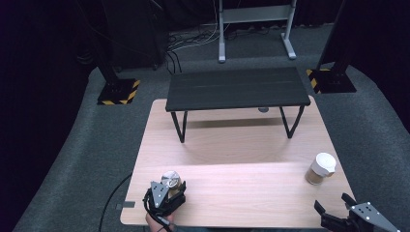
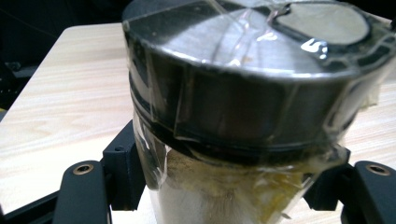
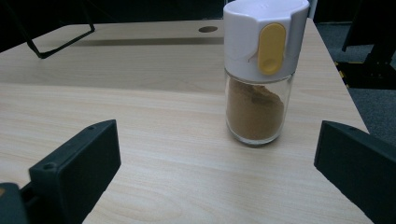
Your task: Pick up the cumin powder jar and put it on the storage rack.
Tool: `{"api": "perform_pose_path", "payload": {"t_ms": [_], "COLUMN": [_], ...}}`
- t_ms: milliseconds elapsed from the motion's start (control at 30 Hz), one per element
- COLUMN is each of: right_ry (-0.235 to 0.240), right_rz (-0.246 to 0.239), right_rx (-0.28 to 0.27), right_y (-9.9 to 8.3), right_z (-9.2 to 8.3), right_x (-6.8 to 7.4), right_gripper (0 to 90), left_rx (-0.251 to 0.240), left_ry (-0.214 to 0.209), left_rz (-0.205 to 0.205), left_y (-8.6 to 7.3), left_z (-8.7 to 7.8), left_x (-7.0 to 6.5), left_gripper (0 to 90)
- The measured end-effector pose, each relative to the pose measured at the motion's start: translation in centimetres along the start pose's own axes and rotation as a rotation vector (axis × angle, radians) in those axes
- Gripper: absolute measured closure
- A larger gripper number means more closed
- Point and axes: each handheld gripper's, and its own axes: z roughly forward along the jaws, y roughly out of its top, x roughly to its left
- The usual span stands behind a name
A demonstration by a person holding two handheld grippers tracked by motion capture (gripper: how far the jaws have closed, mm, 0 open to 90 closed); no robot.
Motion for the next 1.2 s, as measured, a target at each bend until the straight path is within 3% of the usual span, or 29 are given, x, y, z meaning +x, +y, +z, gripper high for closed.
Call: {"api": "perform_pose_path", "payload": {"t_ms": [300,1200], "right_ry": [0.001,-0.001], "right_rz": [0.001,0.003], "right_rx": [0.002,0.004], "right_y": [0.1,0.3], "right_z": [-0.1,-0.4], "right_x": [-0.1,-0.3], "right_gripper": [0.0,0.0], "left_rx": [-0.021,-0.032], "left_ry": [-0.045,-0.107], "left_rz": [0.023,0.068], "left_y": [1.3,3.7], "left_z": [0.5,1.2], "left_x": [0.1,0.1], "left_gripper": [30.3,30.5]}}
